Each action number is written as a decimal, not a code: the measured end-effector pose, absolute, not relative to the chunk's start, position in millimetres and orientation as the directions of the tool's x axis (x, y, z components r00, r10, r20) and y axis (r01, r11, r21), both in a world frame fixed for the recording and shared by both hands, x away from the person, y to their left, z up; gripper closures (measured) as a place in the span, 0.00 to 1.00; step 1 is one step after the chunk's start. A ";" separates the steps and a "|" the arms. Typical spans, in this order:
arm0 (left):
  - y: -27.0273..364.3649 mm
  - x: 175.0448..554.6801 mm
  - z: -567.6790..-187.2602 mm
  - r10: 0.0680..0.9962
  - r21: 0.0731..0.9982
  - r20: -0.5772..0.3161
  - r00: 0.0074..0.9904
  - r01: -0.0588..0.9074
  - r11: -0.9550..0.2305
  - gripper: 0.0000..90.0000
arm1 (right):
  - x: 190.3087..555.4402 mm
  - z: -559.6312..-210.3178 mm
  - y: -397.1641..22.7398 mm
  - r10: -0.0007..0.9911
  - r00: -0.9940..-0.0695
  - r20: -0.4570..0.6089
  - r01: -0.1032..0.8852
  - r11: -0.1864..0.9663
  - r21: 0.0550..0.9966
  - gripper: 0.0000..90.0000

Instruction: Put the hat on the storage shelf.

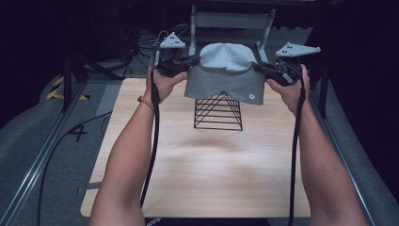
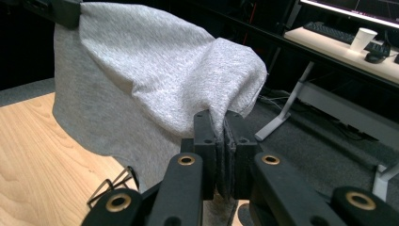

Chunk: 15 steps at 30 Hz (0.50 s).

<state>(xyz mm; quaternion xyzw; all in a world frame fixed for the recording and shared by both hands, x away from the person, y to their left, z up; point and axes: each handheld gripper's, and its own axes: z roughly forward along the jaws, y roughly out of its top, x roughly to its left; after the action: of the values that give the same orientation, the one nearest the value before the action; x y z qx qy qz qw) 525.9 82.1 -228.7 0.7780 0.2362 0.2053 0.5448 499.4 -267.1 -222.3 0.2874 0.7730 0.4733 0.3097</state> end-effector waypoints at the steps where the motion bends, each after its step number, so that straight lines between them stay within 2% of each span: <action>1: 82.5 524.5 -227.9 0.589 0.946 0.059 0.806 0.144 -0.292 0.97 | 497.7 -221.6 -267.6 0.737 -0.642 -0.212 0.146 0.388 0.910 0.95; 7: 85.6 513.3 -223.6 0.570 0.947 0.077 0.818 0.118 -0.298 0.97 | 490.2 -216.3 -269.6 0.728 -0.652 -0.212 0.129 0.382 0.915 0.95; 15: 87.4 513.3 -247.5 0.570 0.945 0.044 0.821 0.151 -0.290 0.97 | 488.8 -223.0 -266.8 0.712 -0.670 -0.210 0.143 0.400 0.905 0.95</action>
<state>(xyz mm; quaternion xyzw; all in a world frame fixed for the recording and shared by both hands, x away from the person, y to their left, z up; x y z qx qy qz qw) 513.3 87.4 -247.5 0.7802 0.2309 0.1907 0.5492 488.8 -266.8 -223.0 0.2737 0.7810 0.4742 0.3004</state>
